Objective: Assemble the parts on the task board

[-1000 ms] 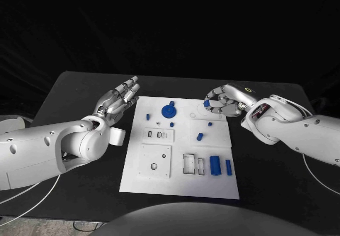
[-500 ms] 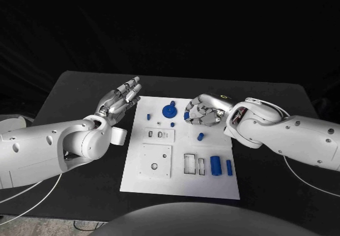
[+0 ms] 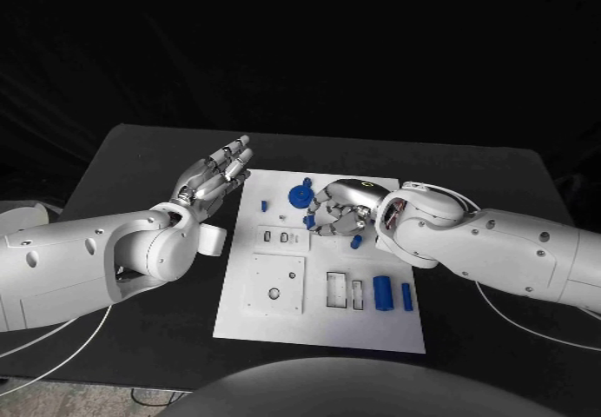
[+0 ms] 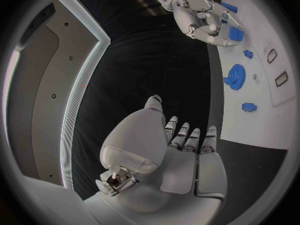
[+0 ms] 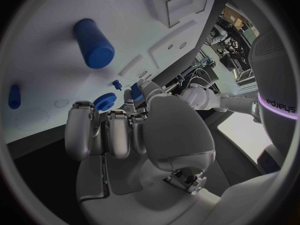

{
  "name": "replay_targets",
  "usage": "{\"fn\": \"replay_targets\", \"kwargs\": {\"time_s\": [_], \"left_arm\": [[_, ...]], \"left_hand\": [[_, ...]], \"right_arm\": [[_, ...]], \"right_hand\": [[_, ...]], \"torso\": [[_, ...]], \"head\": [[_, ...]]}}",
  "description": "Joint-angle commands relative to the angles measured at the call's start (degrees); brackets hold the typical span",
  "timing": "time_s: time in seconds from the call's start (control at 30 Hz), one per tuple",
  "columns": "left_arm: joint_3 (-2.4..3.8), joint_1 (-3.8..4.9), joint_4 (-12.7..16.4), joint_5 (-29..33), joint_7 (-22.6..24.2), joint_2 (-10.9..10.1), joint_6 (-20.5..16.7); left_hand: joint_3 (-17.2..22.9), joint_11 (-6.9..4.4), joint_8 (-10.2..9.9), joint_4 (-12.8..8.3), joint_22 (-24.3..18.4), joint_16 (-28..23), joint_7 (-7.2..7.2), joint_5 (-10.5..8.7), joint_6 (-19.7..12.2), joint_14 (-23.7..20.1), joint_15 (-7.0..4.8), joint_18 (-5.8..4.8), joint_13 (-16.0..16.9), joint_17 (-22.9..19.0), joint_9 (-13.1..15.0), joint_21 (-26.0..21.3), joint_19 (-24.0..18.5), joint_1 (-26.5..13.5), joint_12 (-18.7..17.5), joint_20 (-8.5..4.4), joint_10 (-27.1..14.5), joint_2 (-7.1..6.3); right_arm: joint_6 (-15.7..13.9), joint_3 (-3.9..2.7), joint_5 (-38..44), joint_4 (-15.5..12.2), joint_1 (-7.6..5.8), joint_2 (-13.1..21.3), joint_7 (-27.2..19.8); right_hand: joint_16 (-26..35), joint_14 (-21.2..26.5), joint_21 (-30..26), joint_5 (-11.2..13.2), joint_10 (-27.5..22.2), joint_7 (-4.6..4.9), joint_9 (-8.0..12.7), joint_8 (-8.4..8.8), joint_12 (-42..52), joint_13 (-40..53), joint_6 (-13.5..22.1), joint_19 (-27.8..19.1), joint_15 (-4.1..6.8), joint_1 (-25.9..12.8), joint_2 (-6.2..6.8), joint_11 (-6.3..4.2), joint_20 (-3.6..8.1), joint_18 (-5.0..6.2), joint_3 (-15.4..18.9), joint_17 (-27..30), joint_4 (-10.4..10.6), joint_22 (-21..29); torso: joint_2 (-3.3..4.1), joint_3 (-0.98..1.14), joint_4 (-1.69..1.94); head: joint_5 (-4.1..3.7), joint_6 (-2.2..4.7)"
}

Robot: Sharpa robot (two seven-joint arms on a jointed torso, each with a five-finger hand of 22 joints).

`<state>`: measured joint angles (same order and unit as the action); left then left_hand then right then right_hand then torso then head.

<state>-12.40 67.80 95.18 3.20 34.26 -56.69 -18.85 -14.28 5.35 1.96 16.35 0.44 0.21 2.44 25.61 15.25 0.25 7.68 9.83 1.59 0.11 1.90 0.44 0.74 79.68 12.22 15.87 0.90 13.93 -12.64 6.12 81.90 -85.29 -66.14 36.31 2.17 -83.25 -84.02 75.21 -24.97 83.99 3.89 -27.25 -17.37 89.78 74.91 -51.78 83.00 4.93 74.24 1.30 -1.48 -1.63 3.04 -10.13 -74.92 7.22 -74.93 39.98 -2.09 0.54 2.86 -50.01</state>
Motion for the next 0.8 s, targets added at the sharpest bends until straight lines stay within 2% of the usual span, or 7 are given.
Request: {"fn": "replay_targets", "kwargs": {"time_s": [0.03,0.8], "left_arm": [[0.04,0.04,0.1,-0.2,0.4,0.1,0.8],[0.04,0.03,-0.2,-0.2,0.3,0.4,1.1]], "left_hand": [[0.4,0.37,0.2,0.1,0.0,0.2,0.24,0.19,-0.1,0.0,0.44,0.5,0.1,0.1,0.0,0.2,0.0,0.6,0.3,0.25,0.0,0.08],[0.3,0.46,0.2,0.2,0.1,0.2,0.22,0.17,-0.1,0.1,0.49,0.49,0.1,0.1,0.0,0.3,0.0,0.6,0.3,0.28,0.0,0.08]], "right_arm": [[1.4,-0.01,3.4,0.4,0.15,-0.7,1.3],[1.6,-0.01,9.6,2.1,0.95,-3.0,4.1]], "right_hand": [[0.1,-4.5,-0.3,0.4,6.0,0.04,0.1,0.38,0.2,15.1,0.6,-0.2,-0.32,-0.3,0.22,0.3,-0.07,0.84,-0.3,-10.5,0.1,-5.6],[0.6,-4.4,-1.0,0.5,6.0,0.27,0.6,2.01,0.2,15.1,1.9,-0.5,-0.46,-0.1,0.77,0.48,-0.19,1.0,-0.9,-10.2,-0.6,-5.3]], "torso": [[0.01,0.01,-0.06],[0.01,0.0,-0.04]], "head": [[0.15,0.01],[0.43,0.01]]}}
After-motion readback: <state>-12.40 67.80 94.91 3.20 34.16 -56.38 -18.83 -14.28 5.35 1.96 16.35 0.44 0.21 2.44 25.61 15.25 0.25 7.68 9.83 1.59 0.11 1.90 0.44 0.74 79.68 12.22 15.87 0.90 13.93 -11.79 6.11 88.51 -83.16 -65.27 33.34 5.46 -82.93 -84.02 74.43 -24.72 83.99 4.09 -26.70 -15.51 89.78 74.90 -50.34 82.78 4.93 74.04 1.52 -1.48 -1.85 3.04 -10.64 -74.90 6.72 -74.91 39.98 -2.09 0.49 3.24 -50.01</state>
